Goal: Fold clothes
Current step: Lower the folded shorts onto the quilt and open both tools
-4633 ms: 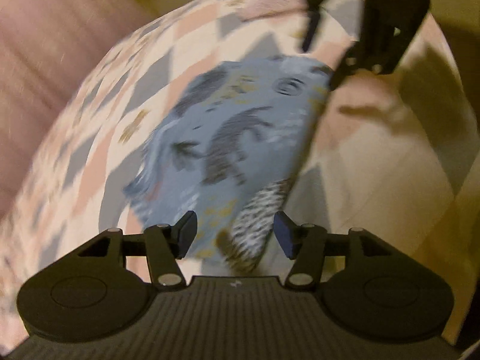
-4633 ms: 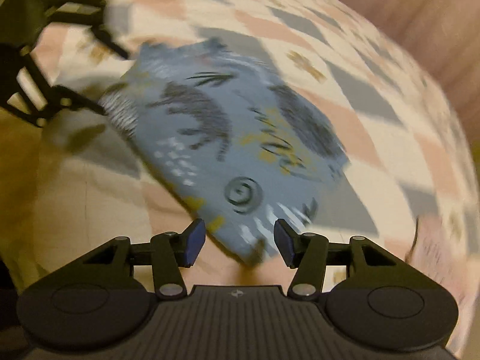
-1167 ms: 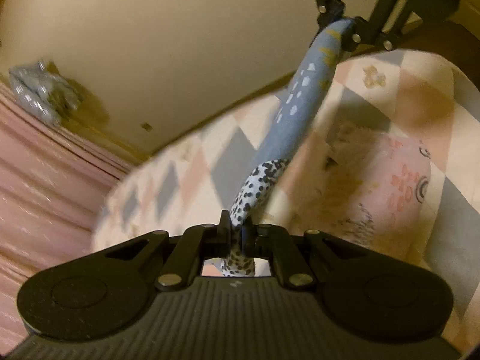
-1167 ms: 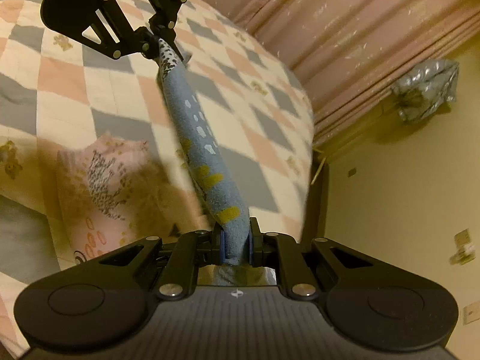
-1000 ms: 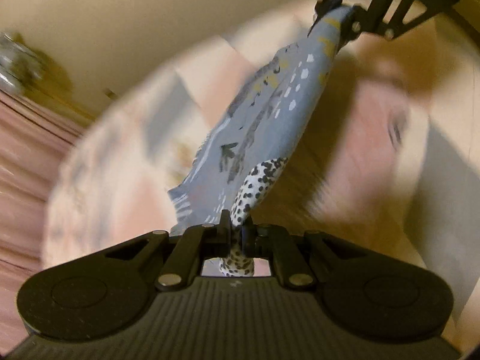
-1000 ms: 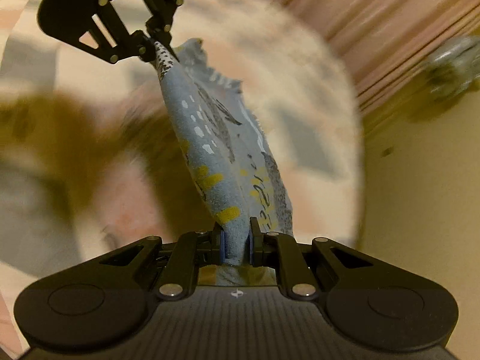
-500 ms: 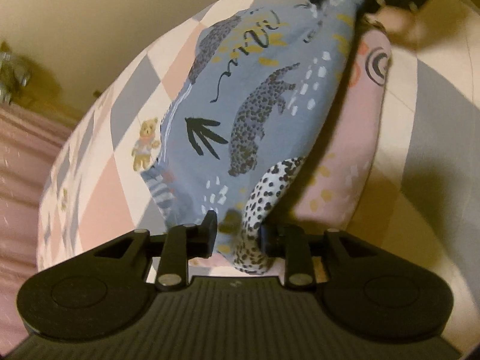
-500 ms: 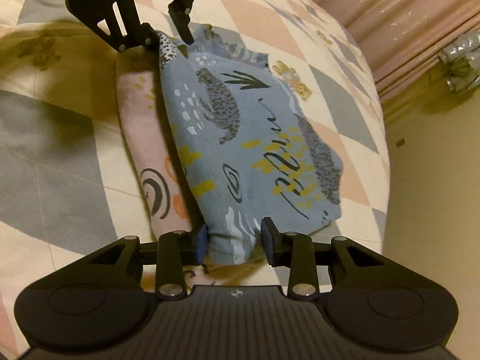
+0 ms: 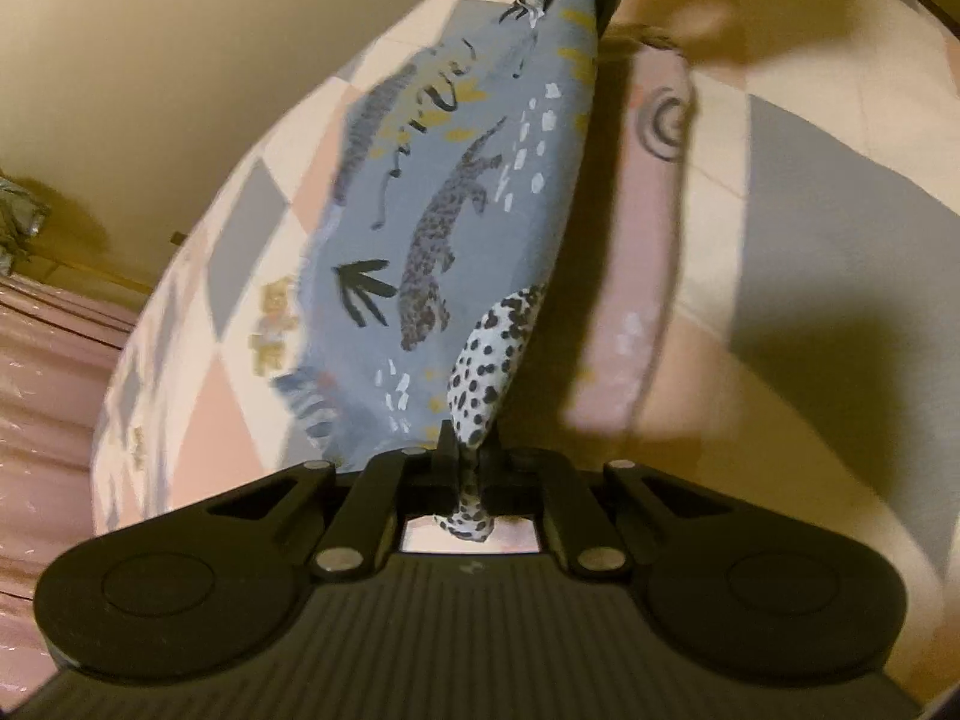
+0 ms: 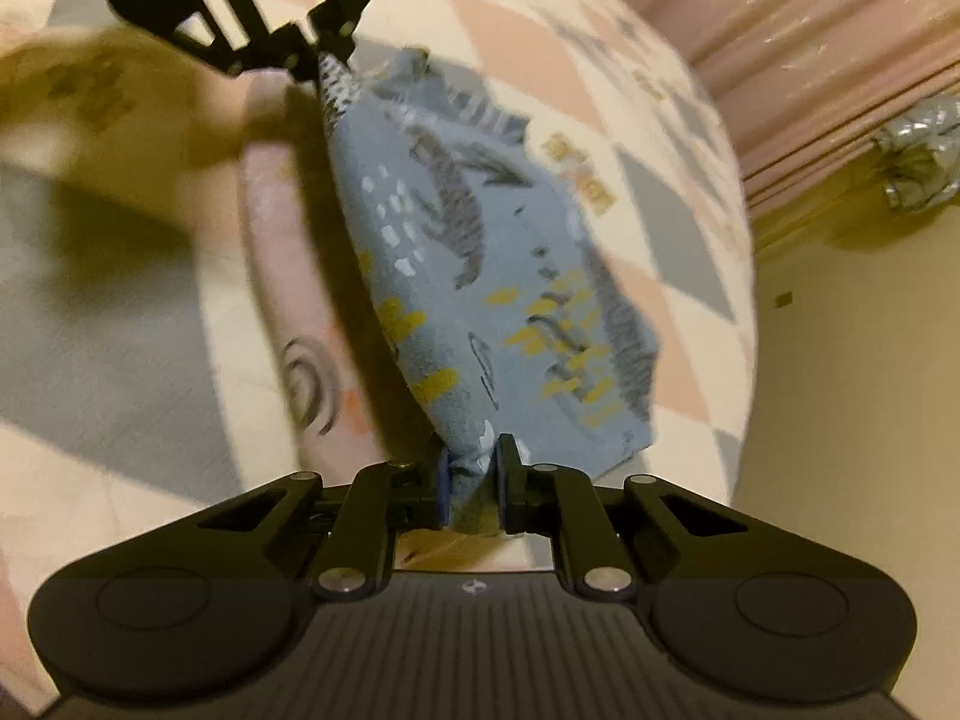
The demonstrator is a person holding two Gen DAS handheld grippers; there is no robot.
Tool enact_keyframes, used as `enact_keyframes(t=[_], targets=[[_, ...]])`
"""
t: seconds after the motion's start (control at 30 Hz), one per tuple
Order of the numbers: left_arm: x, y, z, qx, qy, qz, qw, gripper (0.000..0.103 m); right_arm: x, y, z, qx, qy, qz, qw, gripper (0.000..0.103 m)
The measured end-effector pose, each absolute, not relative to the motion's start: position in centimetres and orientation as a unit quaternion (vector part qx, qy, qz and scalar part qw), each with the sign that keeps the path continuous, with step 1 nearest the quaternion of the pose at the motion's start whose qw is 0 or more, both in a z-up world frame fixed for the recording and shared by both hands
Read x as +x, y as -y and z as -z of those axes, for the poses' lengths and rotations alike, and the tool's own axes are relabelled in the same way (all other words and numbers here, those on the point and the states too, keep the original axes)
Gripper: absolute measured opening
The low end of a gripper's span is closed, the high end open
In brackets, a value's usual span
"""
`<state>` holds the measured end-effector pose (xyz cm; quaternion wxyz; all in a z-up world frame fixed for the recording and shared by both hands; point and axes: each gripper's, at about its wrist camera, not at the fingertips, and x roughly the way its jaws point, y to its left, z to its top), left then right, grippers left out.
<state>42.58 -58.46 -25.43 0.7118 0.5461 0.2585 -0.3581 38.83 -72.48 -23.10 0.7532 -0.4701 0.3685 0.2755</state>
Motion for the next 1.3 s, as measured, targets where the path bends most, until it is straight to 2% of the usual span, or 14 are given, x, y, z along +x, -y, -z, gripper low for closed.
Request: enact_keyframes(t=[0.1, 0.13, 0.2, 0.27, 0.37, 0.6, 0.67, 0.77, 0.87, 0.97, 1.07, 1.1, 1.17, 1.3], targets=[[42.2, 58.6, 26.5, 0.56, -0.253, 0.36, 0.702, 0.005, 38.6, 72.5, 23.1, -0.477, -0.37, -0.271, 0.75, 0.023], [42.1, 58.7, 26.9, 0.564, -0.251, 0.361, 0.699, 0.009, 38.5, 72.4, 23.1, -0.479, -0.37, -0.27, 0.749, 0.025], [42.0, 58.4, 27.1, 0.564, -0.25, 0.356, 0.702, 0.015, 38.3, 72.4, 23.1, -0.483, -0.371, -0.267, 0.747, 0.035], [42.2, 57.7, 26.7, 0.556, -0.251, 0.347, 0.712, 0.023, 38.0, 72.4, 23.1, -0.487, -0.367, -0.264, 0.747, 0.036], [42.2, 56.8, 26.4, 0.555, -0.248, 0.338, 0.719, 0.024, 37.6, 72.4, 23.1, -0.493, -0.362, -0.26, 0.747, 0.036], [42.1, 57.0, 26.9, 0.574, -0.221, 0.341, 0.71, 0.024, 37.2, 71.7, 23.4, -0.503, -0.356, -0.26, 0.743, 0.026], [42.4, 57.1, 27.2, 0.57, -0.231, 0.346, 0.708, 0.009, 37.7, 71.8, 23.7, -0.495, -0.37, -0.264, 0.74, 0.017], [42.6, 57.1, 26.9, 0.566, -0.235, 0.345, 0.711, 0.006, 38.5, 72.0, 22.7, -0.475, -0.378, -0.261, 0.75, 0.008], [41.8, 56.6, 25.1, 0.563, -0.208, 0.331, 0.729, 0.005, 38.5, 72.2, 21.0, -0.464, -0.362, -0.253, 0.768, 0.008], [41.1, 56.2, 25.5, 0.564, -0.218, 0.333, 0.724, 0.005, 37.6, 72.3, 22.2, -0.472, -0.369, -0.264, 0.756, 0.008], [40.5, 56.5, 27.7, 0.581, -0.231, 0.352, 0.696, 0.005, 37.3, 72.0, 24.3, -0.497, -0.381, -0.273, 0.73, 0.012], [40.4, 56.6, 28.3, 0.588, -0.231, 0.353, 0.69, 0.005, 37.4, 72.0, 24.3, -0.493, -0.384, -0.271, 0.732, 0.022], [40.6, 56.8, 28.5, 0.588, -0.234, 0.349, 0.691, 0.007, 37.6, 72.1, 24.2, -0.485, -0.39, -0.266, 0.736, 0.031], [41.0, 56.2, 27.4, 0.566, -0.25, 0.334, 0.71, 0.01, 37.4, 73.3, 23.1, -0.456, -0.409, -0.25, 0.749, 0.032]])
